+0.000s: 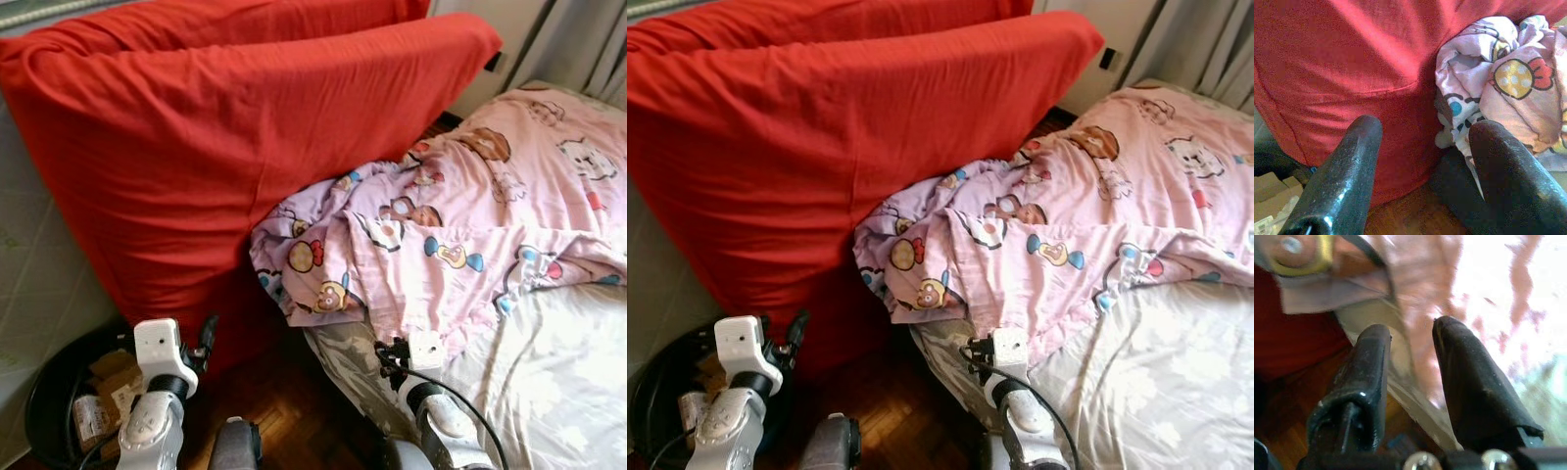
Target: Clean up the room
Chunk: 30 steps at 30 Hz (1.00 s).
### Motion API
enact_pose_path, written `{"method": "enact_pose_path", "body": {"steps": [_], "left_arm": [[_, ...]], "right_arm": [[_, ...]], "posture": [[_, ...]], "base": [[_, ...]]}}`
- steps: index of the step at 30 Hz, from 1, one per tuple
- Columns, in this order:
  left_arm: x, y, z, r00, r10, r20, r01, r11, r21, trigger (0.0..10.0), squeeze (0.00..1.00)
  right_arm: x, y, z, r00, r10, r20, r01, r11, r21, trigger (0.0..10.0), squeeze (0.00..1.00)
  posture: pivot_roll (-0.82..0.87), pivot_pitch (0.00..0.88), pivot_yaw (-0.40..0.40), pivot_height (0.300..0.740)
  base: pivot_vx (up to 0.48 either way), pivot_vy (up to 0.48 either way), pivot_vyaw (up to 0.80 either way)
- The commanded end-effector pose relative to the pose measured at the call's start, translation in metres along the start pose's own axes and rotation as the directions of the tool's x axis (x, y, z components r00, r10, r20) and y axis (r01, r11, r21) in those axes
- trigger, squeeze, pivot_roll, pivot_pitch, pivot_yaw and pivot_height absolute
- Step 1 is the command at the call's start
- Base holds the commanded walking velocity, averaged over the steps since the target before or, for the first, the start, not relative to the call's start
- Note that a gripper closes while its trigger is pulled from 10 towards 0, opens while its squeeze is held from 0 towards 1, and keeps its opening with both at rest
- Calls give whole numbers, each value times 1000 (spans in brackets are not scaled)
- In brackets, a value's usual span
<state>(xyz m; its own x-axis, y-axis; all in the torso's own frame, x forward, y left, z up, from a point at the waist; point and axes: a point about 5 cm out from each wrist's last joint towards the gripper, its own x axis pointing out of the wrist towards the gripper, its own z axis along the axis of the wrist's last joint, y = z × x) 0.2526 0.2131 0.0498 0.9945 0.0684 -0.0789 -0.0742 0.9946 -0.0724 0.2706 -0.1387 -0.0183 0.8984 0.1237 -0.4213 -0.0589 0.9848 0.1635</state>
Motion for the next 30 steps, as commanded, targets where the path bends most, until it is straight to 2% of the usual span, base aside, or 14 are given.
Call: {"method": "enact_pose_path", "body": {"steps": [1, 2, 3, 4, 10, 12, 18, 19, 20, 21, 22, 23, 30], "left_arm": [[-4, -1, 0, 1000, -1, -8, 1, 1000, -5, 10000, 0], [-5, -1, 1, 1000, -1, -7, 1, 1000, -4, 10000, 0], [-7, -1, 2, 1000, 0, -4, 0, 1000, -3, 10000, 0], [-8, -1, 3, 1000, 0, -3, 0, 1000, -2, 10000, 0], [-20, -3, 10, 1000, -4, 4, 4, 1000, 1, 10000, 0], [-23, -3, 12, 1000, -4, 3, 4, 1000, 1, 10000, 0], [-31, -2, 17, 1000, -2, -7, 2, 1000, 7, 10000, 0], [-33, -1, 17, 1000, 0, -12, 0, 1000, 8, 10000, 0], [-36, -1, 18, 1000, 1, -15, -1, 1000, 10, 10000, 0], [-38, 0, 17, 1000, 4, -21, -4, 1000, 10, 10000, 0], [-41, 0, 17, 1000, 6, -28, -6, 1000, 11, 10000, 0], [-43, 0, 16, 999, 8, -33, -7, 1000, 11, 10000, 0], [-57, -1, 18, 998, 15, -53, -15, 1000, 8, 10000, 0]], "right_arm": [[-1, -6, -7, 997, -58, -55, 62, 995, 74, 10000, 0], [0, -8, -7, 994, -80, -69, 86, 991, 99, 10000, 0], [2, -13, -6, 986, -129, -106, 145, 976, 163, 10000, 333], [3, -15, -5, 982, -150, -116, 169, 968, 185, 10000, 1000], [8, -22, 7, 971, -205, -124, 232, 936, 264, 10000, 1000], [10, -23, 12, 971, -206, -119, 233, 923, 305, 10000, 1000], [16, -20, 25, 977, -188, -96, 210, 914, 347, 10000, 1000], [17, -18, 26, 981, -172, -90, 193, 916, 352, 10000, 922], [18, -16, 27, 983, -161, -86, 181, 917, 356, 10000, 922], [19, -15, 28, 985, -154, -82, 173, 918, 357, 10000, 59], [19, -14, 29, 985, -152, -79, 170, 919, 355, 10000, 59], [19, -15, 29, 985, -154, -80, 172, 918, 356, 10000, 0], [19, -18, 32, 982, -169, -77, 186, 914, 361, 10000, 0]], "posture": [[93, 197, -27, 620], [106, 210, -26, 620], [121, 228, -25, 620], [125, 233, -24, 620], [161, 284, -17, 620], [168, 296, -15, 620], [193, 329, -3, 620], [197, 334, -1, 620], [197, 338, 0, 620], [199, 344, 0, 620], [199, 344, 0, 620], [203, 354, 0, 620], [216, 403, 0, 620]], "base": [[0, 0, 0], [0, 0, 0], [0, 0, 0], [0, 0, 0], [0, 0, 0], [0, 0, 0], [0, 0, 0], [0, 0, 0], [0, 0, 0], [0, 0, 0], [0, 0, 0], [0, 0, 0], [0, 0, 0]]}}
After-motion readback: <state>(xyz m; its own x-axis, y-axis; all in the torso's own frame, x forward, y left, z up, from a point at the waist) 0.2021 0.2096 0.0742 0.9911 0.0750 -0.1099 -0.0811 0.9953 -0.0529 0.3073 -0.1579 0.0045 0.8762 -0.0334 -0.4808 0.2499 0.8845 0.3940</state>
